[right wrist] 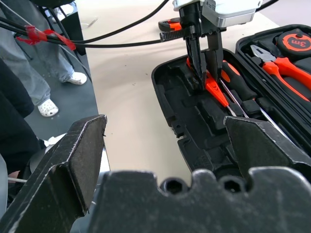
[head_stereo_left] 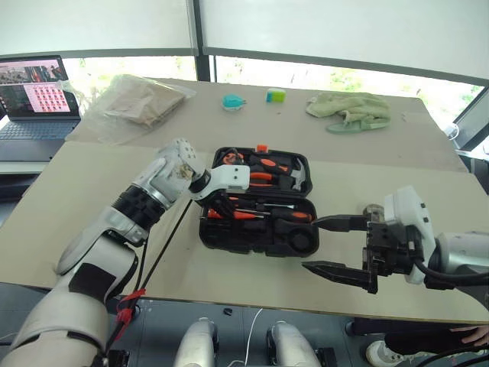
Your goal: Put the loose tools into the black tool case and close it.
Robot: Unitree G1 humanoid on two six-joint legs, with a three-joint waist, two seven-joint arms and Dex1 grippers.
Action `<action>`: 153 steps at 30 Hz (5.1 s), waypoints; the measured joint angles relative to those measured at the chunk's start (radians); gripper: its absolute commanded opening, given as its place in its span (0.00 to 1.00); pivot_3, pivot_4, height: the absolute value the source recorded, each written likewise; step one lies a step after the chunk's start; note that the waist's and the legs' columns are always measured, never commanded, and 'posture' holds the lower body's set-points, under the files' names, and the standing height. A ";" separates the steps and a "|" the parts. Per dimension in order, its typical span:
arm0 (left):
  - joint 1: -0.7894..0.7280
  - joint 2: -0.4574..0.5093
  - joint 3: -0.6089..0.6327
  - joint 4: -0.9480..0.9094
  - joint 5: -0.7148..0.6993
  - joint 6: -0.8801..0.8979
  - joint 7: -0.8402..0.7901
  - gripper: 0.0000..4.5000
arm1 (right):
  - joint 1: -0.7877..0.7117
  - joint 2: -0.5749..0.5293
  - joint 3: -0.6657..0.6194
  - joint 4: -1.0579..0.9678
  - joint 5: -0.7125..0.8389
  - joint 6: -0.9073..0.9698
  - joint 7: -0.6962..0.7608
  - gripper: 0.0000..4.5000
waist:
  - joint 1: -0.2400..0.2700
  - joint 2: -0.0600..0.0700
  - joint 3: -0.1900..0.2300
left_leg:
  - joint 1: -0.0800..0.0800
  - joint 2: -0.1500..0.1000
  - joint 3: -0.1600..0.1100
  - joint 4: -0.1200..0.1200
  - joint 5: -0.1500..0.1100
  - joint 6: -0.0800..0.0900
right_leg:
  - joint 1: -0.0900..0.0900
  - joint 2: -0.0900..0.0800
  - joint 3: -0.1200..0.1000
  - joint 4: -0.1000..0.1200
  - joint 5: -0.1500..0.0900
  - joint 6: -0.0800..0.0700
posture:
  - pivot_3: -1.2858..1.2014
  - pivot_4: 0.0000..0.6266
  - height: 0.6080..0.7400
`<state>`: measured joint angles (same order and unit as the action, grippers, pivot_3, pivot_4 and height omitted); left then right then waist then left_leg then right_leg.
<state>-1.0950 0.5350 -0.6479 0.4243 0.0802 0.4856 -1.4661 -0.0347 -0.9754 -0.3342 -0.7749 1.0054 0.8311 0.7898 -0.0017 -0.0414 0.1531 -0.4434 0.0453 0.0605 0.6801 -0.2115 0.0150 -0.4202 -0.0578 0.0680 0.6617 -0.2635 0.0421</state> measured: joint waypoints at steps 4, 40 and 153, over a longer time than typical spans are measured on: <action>0.000 -0.010 0.002 0.027 0.009 -0.029 -0.010 0.09 | -0.024 0.004 0.001 0.000 0.004 0.000 -0.020 1.00 | 0.000 0.000 0.000 | 0.000 0.000 0.000 0.000 0.000 0.000 | 0.000 0.000 0.000 0.000 0.000 0.000 | 0.52 0.24 1.00; 0.290 -0.045 0.425 0.085 -0.196 -0.370 0.091 0.01 | -0.028 0.006 0.027 0.017 0.026 0.000 -0.066 1.00 | -0.002 0.001 0.000 | 0.001 0.000 -0.001 0.001 0.000 0.000 | 0.001 0.000 0.000 0.001 0.000 0.000 | 0.52 0.24 1.00; 0.233 0.230 0.487 -0.151 -0.327 0.108 0.271 0.37 | -0.188 0.090 0.199 0.120 -0.153 0.000 0.069 1.00 | 0.016 -0.004 0.000 | -0.004 0.001 0.006 -0.001 0.000 -0.001 | -0.002 -0.002 -0.004 -0.001 0.000 -0.002 | 0.52 0.24 1.00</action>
<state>-0.8618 0.7650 -0.1606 0.2734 -0.2469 0.5938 -1.1951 -0.2227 -0.8856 -0.1352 -0.6548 0.8522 0.8308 0.8588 0.0140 -0.0453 0.1533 -0.4470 0.0467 0.0662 0.6791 -0.2117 0.0144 -0.4225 -0.0594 0.0641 0.6605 -0.2638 0.0405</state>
